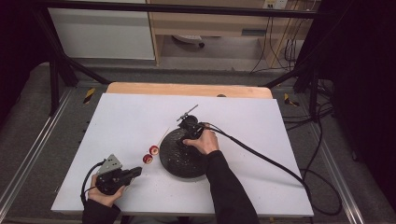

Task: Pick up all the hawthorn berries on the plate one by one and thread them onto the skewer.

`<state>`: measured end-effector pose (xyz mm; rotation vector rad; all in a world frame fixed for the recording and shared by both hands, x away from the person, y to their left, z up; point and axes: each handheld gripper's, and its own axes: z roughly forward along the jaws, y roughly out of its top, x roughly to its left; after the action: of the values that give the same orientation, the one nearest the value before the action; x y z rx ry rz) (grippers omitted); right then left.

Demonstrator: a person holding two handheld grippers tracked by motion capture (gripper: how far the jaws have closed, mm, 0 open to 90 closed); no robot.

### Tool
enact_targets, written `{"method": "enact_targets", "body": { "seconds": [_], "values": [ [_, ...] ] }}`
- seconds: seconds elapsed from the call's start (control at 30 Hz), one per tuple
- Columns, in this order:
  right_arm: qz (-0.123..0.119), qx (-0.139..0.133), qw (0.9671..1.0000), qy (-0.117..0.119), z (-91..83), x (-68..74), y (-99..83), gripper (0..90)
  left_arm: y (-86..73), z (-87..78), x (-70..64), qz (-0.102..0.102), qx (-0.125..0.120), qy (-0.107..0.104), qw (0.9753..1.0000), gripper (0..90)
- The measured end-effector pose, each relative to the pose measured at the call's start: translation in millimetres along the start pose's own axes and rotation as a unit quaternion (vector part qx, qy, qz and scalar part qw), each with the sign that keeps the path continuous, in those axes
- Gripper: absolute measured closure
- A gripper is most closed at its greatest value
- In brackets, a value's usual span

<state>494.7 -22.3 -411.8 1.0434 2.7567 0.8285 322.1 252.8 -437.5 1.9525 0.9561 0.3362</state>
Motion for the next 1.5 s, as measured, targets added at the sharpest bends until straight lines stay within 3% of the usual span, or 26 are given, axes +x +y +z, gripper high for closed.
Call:
{"method": "enact_targets", "body": {
  "seconds": [0.47, 1.23, 1.5],
  "values": [
    [-0.019, 0.019, 0.9996, 0.007, 4.5, 1.3, 5.7, 61.6, 0.0, -0.1, 0.3, 0.001, 0.001, 0.0, 1.0, 88.3],
    [0.007, 0.038, 0.9991, 0.018, 4.7, -0.5, 8.3, 63.0, 0.3, -0.1, -0.1, 0.002, 0.002, 0.0, 1.0, 88.3],
    [0.011, 0.037, 0.999, 0.021, -5.6, -0.4, 10.0, 63.2, 0.3, 0.2, -0.5, 0.002, 0.001, -0.001, 1.0, 88.3]
  ]
}}
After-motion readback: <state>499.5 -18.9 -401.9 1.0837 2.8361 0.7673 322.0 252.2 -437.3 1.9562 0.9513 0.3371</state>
